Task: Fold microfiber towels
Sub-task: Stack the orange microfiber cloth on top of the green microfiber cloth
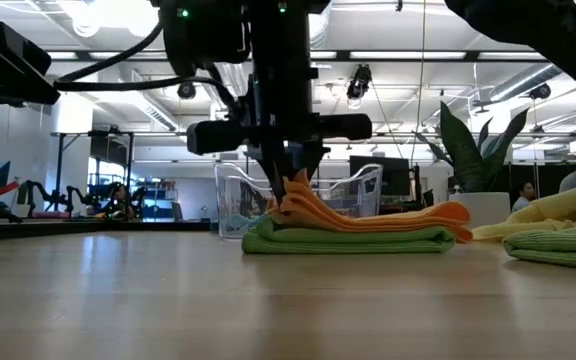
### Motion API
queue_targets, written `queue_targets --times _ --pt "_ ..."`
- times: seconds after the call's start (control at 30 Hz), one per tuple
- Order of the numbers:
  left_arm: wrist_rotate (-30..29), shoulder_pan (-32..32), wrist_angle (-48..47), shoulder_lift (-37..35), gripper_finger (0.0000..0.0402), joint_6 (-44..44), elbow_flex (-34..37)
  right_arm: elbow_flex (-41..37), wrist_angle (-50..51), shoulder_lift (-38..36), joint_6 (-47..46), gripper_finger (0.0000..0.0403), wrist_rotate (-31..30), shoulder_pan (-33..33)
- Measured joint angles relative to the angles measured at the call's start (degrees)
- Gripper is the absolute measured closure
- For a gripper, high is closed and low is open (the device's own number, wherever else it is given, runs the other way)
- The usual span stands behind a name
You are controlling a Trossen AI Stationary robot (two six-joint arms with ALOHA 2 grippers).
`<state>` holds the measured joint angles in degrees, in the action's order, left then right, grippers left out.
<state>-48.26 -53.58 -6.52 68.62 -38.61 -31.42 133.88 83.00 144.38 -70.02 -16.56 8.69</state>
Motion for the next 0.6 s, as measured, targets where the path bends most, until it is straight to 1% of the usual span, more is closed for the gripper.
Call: queue_targets --times 0.33,0.53,0.6 --pt "0.0 -0.01 0.01 0.0 0.0251 0.02 0.0 1.11 -0.51 -3.64 -0.24 0.0385 0.14 -0.22" --pt "0.0 -0.01 0.04 0.0 0.0251 0.02 0.0 0.24 -8.16 -3.57 2.36 0.0385 1.1 -1.38" --pt "0.01 0.0 0.02 0.0 0.0251 0.0 0.0 0.54 -8.2 -3.57 2.59 0.0385 1.09 -1.64"
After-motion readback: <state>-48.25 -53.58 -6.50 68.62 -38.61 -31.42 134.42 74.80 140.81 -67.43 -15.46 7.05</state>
